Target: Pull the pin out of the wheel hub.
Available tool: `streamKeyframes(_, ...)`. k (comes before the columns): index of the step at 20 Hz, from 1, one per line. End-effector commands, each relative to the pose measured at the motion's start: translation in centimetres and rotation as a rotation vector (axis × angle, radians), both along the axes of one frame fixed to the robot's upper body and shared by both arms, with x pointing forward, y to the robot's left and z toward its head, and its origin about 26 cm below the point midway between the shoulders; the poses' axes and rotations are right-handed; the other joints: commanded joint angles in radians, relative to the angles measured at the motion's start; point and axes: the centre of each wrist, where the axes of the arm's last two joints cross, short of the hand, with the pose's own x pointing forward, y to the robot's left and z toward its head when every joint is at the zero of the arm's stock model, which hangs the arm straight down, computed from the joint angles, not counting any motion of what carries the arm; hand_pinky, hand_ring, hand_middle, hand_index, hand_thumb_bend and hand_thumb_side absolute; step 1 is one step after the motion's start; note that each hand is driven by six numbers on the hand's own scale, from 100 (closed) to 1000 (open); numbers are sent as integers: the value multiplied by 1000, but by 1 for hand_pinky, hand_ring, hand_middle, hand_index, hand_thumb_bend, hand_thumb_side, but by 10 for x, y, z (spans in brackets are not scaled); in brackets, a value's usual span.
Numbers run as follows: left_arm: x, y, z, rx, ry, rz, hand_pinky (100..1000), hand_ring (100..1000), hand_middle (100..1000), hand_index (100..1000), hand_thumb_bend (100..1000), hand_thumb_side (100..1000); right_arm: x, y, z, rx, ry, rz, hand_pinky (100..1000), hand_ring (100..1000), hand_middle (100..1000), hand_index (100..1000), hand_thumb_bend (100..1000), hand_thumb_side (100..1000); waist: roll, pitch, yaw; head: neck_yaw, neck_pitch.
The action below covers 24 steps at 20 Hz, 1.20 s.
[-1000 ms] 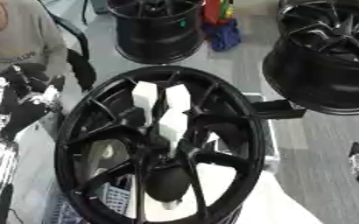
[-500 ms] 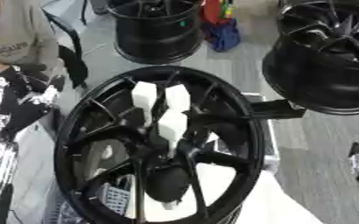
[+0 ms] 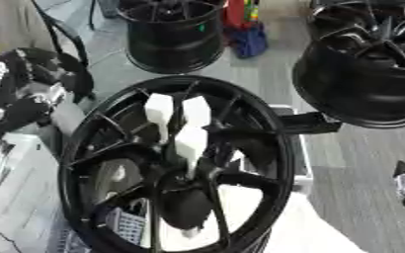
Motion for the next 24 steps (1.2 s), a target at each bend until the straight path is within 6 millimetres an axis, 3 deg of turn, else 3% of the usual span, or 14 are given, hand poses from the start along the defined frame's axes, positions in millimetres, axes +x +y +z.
streamKeyframes(1,0,-3,40,256,13,-101,664,585,635,778,458,384,1,-3,8,-26,-20,14,727,593,653,741,208,100,4,-13,-5,10,-2)
streamKeyframes(5,10,-19,66,525,128,-238,724,669,740,845,479,353,1,-3,7,-34,-15,24,727,593,653,741,209,100,13,-16,-13,16,3)
streamKeyframes(9,25,-37,76,752,286,-344,762,717,794,876,444,275,1,-4,6,-42,-7,30,727,593,652,741,209,100,23,-20,-20,20,10)
streamKeyframes(14,46,-52,72,882,397,-364,769,725,804,890,395,206,0,-5,4,-46,0,30,726,593,652,741,209,100,29,-24,-26,16,16)
streamKeyframes(24,82,-73,53,949,449,-358,783,743,831,904,408,197,0,-5,4,-47,4,37,727,593,652,741,210,100,28,-30,-29,17,18)
